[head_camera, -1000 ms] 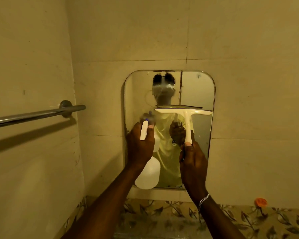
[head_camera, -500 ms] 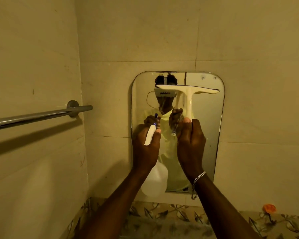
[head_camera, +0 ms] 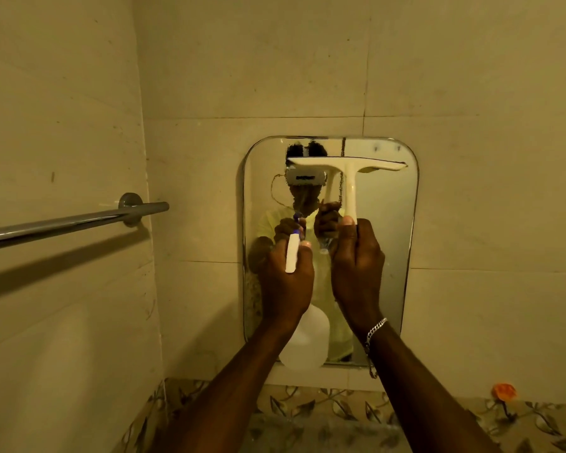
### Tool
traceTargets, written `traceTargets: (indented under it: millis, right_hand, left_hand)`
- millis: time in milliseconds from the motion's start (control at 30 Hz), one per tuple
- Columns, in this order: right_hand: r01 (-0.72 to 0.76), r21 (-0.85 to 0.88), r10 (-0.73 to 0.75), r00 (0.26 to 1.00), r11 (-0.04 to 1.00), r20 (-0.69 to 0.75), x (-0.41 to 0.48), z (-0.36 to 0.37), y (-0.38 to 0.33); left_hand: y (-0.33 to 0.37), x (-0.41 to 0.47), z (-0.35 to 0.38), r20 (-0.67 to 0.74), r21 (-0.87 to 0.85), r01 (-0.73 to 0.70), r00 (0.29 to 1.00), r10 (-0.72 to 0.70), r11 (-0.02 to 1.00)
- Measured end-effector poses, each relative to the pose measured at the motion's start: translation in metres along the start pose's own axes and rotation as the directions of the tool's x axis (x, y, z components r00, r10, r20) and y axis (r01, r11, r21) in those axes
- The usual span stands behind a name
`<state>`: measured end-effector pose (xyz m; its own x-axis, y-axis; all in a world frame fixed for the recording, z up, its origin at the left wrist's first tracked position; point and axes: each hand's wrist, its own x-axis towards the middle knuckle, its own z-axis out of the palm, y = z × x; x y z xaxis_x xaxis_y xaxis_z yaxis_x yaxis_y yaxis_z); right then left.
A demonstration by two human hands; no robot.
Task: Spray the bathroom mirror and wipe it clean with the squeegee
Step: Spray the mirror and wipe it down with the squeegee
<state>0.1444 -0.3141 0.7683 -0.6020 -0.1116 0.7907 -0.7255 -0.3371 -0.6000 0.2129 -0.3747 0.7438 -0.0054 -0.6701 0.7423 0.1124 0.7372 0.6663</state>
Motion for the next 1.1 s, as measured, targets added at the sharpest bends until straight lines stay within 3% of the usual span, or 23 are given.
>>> traceTargets:
  millis: [333,667,1100]
  right_hand:
    - [0.019,-0.003,-0.018,0.986,1.000,0.168,0.014,0.065,-0.016]
    - [0.006,-0.001,-0.006,0.989,1.000,0.145,0.032,0.101,-0.024]
    - [0.039,-0.074,-0.029,0.991,0.996,0.132,0.028,0.104,-0.007]
  left_hand:
    - [-0.032,0.009,-0.054,-0.089,0.058,-0.023,0.996,0.028,0.998]
    - [-0.051,0.017,-0.080,-0.122,0.125,-0.049,0.990,0.064,0.991]
    - [-0.063,0.020,-0.083,-0.091,0.062,-0.106,0.990,0.111,0.992]
